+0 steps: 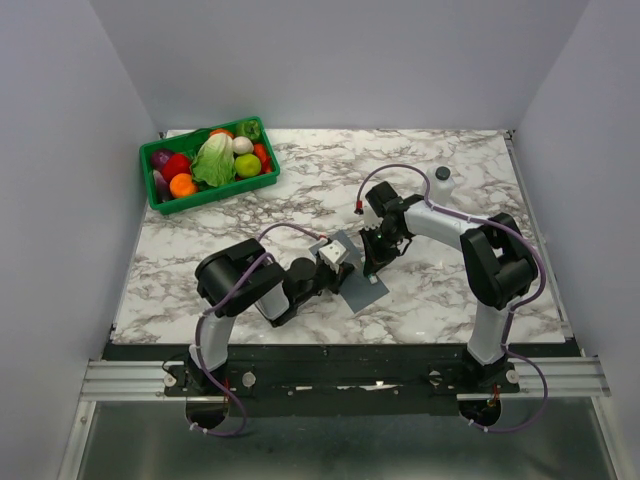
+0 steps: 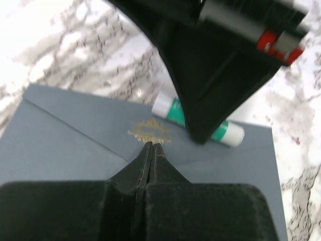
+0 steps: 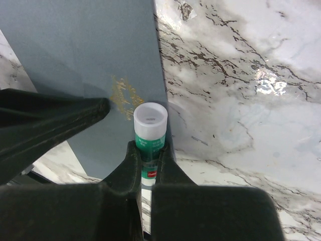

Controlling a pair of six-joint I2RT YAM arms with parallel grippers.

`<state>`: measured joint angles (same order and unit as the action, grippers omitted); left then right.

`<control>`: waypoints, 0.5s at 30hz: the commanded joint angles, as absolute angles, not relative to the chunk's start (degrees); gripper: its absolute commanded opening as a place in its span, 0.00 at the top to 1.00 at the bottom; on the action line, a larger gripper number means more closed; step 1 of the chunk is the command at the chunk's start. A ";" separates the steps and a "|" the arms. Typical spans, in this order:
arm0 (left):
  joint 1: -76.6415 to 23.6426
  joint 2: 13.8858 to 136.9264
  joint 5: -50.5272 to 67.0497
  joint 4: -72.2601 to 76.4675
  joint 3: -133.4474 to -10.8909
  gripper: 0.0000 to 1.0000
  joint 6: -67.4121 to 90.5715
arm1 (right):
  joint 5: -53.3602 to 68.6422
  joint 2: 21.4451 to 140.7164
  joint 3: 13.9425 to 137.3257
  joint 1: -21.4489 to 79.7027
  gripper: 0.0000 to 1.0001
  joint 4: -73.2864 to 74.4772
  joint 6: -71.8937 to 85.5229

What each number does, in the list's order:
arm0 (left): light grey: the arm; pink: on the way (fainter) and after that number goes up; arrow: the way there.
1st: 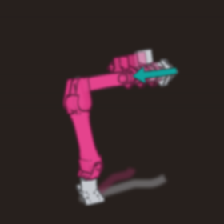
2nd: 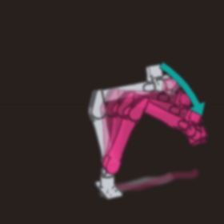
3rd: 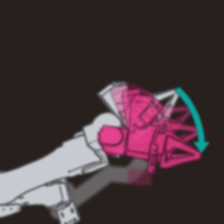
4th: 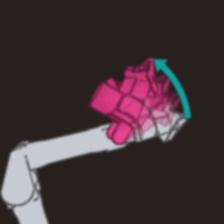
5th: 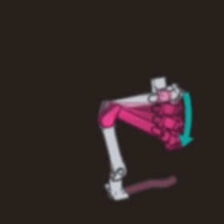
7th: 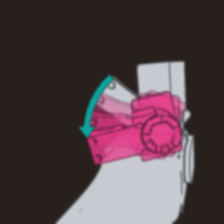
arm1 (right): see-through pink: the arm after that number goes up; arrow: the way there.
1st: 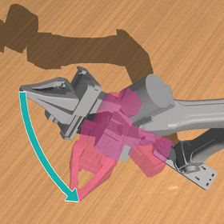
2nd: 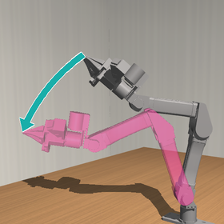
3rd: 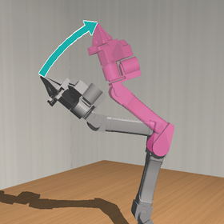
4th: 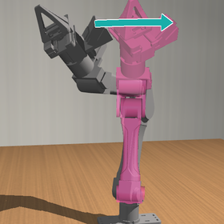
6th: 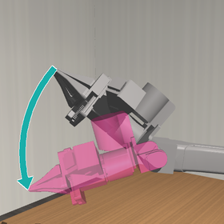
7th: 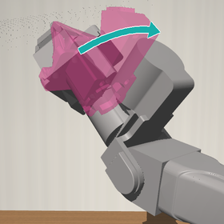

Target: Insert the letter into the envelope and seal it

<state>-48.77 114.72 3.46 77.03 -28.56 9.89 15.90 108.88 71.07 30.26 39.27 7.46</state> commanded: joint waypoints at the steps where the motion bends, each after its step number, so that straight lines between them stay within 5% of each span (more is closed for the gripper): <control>1: -49.13 117.50 5.88 84.11 -27.16 1.00 12.21 | 14.24 113.20 69.43 30.41 0.99 36.39 7.21; 15: -48.52 119.01 0.79 82.89 -27.59 1.00 12.04 | 12.92 112.07 68.12 30.41 0.99 35.60 7.56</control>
<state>-48.99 118.30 4.38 81.67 -28.14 12.91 15.86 108.97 71.13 30.26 39.29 7.53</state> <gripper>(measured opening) 0.008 0.074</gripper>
